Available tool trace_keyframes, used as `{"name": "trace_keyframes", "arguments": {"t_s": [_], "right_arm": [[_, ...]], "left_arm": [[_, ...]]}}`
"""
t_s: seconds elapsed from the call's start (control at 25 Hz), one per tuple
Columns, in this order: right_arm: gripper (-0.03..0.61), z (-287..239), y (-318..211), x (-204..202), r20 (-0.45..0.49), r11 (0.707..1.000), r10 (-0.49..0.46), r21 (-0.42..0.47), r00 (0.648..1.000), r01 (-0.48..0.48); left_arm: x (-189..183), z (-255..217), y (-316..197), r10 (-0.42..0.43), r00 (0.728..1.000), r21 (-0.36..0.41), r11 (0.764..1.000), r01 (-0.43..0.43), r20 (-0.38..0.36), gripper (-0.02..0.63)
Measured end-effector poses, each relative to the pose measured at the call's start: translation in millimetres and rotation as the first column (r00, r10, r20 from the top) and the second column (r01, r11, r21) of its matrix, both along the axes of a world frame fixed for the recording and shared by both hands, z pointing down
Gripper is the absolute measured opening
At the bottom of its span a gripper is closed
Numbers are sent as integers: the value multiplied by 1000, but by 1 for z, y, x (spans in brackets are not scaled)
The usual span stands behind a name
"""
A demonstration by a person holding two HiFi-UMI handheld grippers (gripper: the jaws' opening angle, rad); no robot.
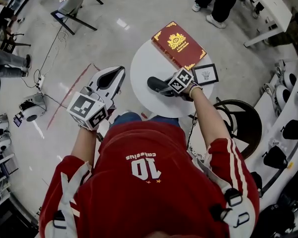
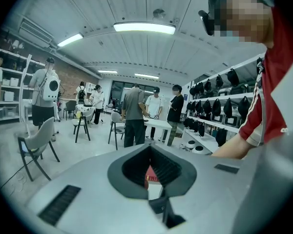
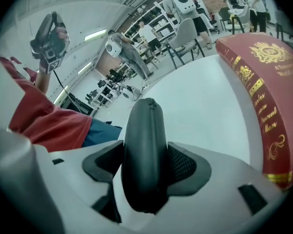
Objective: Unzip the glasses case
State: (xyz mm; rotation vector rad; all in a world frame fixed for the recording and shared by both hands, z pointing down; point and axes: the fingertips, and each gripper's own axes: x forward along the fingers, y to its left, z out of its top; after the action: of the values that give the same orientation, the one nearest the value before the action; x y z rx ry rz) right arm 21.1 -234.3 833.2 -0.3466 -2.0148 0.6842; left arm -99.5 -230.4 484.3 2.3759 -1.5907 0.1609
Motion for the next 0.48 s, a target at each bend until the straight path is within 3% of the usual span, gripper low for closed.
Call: {"name": "trace_keyframes", "arguments": {"t_s": [0.28, 0.48], "right_arm": [[288, -15, -10, 3, 54, 983, 182, -30, 982, -181], [287, -43, -33, 2, 152, 920, 388, -117, 909, -374]], "left_arm": [[-1, -5, 1, 11, 1000, 4, 1000, -11, -3, 8], [-2, -11, -2, 22, 1000, 20, 1000, -22, 7, 8]]}}
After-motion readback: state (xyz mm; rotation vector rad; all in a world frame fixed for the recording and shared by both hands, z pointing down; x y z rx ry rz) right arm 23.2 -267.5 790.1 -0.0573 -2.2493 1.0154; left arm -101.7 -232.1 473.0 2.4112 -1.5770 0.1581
